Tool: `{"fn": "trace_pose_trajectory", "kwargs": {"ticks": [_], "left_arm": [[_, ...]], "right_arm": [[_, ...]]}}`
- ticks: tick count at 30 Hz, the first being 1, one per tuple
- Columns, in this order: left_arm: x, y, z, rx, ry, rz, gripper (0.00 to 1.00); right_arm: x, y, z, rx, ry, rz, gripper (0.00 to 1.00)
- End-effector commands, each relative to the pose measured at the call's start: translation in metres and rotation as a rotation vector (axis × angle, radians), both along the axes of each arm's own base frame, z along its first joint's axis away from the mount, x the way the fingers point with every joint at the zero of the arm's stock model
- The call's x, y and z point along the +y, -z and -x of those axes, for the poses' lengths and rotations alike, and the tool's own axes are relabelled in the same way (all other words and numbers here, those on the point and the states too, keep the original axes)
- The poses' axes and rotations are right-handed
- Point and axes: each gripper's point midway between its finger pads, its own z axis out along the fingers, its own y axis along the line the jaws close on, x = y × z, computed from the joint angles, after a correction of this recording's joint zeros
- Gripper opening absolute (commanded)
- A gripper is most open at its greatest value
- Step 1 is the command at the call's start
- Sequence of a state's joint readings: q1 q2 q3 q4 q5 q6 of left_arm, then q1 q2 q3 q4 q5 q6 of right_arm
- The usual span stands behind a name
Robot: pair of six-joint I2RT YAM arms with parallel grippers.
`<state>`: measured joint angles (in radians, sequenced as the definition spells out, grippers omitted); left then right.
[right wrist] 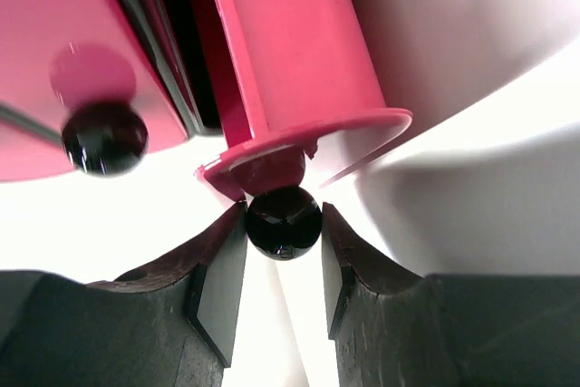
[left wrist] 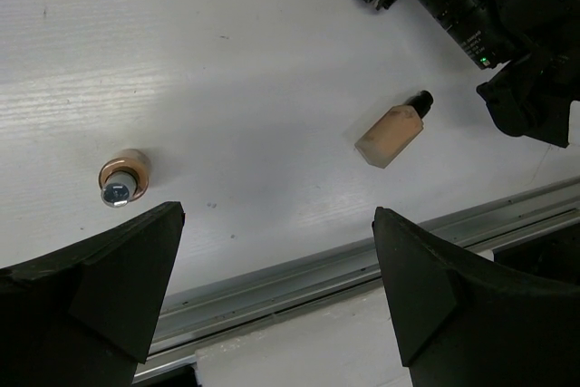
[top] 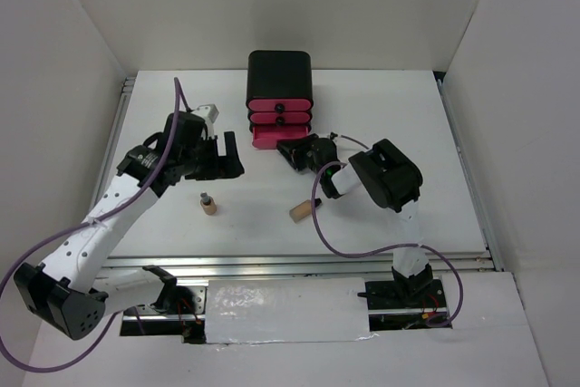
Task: Organize the makeup
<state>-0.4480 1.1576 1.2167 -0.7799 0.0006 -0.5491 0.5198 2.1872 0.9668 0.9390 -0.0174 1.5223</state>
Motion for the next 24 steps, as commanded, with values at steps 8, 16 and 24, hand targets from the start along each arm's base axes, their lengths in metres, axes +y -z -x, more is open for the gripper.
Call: {"fn": "trace_pose_trajectory", "kwargs": {"ticks": [8,16,24], "left_arm": [[0.011,-0.01,0.01,-0.051,-0.015,-0.003,0.99],[0.022,-0.005,0.016,-0.035,-0.068,-0.024,0.99],[0.047,-0.008,0.014,0.009,-0.227,-0.105,1.0]], "right_arm": [[0.0,-0.04,0.03,-0.09,0.019,-0.039,0.28],[-0.002,-0.04,0.042,-0.081,-0.002,-0.016,0.53],[0.002,-0.059,0.05,-0.12,-0.049,-0.005,1.0]]}}
